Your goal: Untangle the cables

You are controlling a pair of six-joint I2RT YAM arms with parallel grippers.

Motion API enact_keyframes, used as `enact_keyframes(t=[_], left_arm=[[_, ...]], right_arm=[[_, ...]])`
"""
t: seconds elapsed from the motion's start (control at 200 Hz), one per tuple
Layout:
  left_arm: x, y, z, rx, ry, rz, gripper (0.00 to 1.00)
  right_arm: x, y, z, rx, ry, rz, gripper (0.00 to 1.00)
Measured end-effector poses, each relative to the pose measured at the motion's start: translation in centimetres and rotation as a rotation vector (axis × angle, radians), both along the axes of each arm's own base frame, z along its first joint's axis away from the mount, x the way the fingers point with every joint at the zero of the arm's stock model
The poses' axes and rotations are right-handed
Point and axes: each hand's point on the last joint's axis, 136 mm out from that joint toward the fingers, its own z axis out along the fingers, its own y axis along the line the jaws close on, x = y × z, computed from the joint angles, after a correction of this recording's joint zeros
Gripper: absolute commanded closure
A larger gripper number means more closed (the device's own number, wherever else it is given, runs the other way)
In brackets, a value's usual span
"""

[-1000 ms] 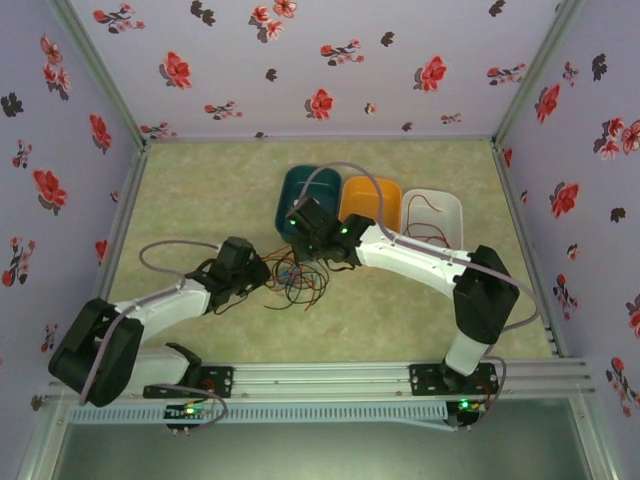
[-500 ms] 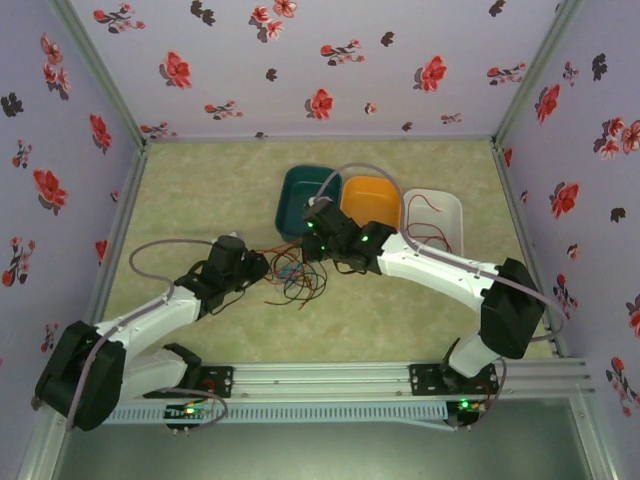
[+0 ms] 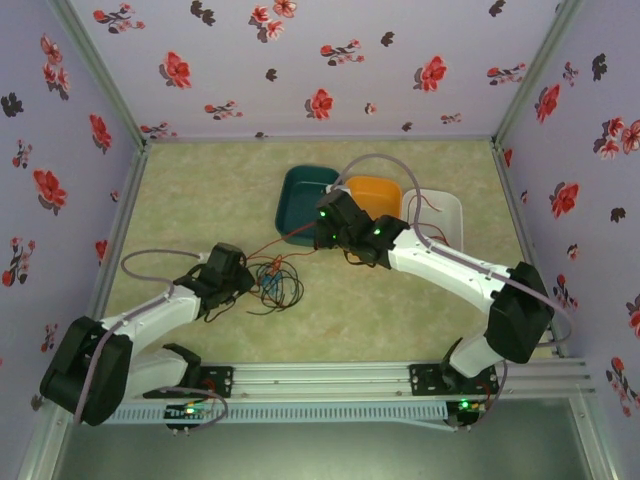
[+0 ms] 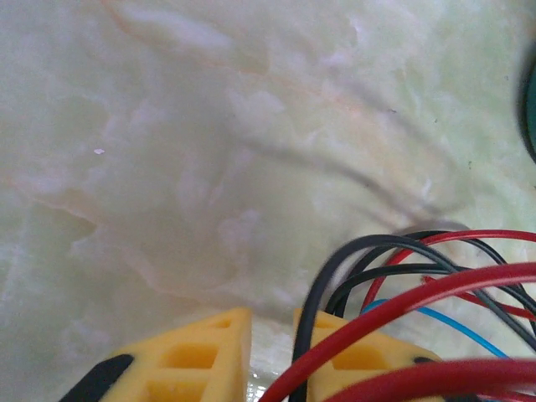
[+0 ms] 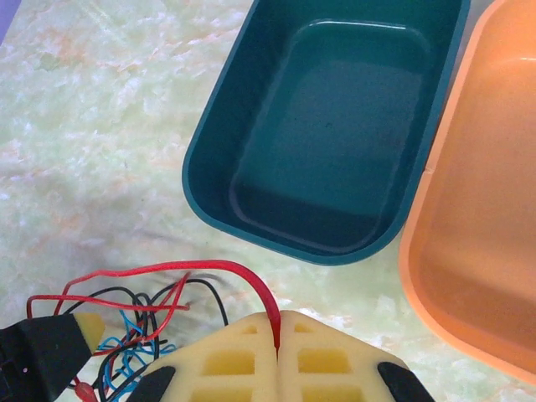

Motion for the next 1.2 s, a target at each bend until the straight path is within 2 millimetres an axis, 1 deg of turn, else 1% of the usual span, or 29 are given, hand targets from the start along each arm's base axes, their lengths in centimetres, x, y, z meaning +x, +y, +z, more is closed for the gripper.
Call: enact_keyframes(t=[0.11, 0.245, 0.31, 0.47, 0.565, 0.795, 0.91, 1.035, 1.095, 1.2], left_arm=[[0.0, 0.0, 0.0, 0.001, 0.000, 0.001, 0.81], [0.1, -0.1, 0.1, -0.003, -0.006, 0.000, 0.83], [0.3, -0.3, 0.3, -0.012, -0.015, -0.003, 0.83], [0.7, -0.7, 0.7, -0.032, -0.038, -0.012, 0.86], [1.2, -1.2, 1.3, -0.056, -0.064, -0.023, 0.87], [2.0, -2.4, 2.7, -0.104, -0.116, -0.056, 0.88], [2.4, -3.1, 3.6, -0.132, -0.143, -0.079, 0.86], [2.6, -3.3, 4.0, -0.140, -0.152, -0.082, 0.84], [2.3, -3.0, 3.6, -0.126, -0.137, -0.075, 0.82], [1.8, -1.6, 2.4, -0.078, -0.097, -0.041, 0.80]], right_arm=[[0.2, -0.3, 0.0, -0.014, -0.009, -0.014, 1.00], [0.2, -1.4, 0.2, -0.052, -0.027, -0.035, 1.00], [0.1, -1.8, 0.8, -0.056, -0.040, -0.037, 1.00], [-0.4, -3.2, 3.6, -0.038, -0.094, -0.048, 1.00], [-0.8, -3.8, 4.7, -0.030, -0.115, -0.042, 1.00], [-1.6, -5.8, 5.1, -0.070, -0.137, -0.056, 1.00], [-2.2, -6.8, 6.1, -0.062, -0.160, -0.062, 1.00], [-2.5, -8.7, 7.8, -0.049, -0.206, -0.100, 1.00], [-2.3, -10.2, 8.9, -0.047, -0.238, -0.145, 1.00], [-2.0, -12.8, 10.7, -0.043, -0.293, -0.227, 1.00]])
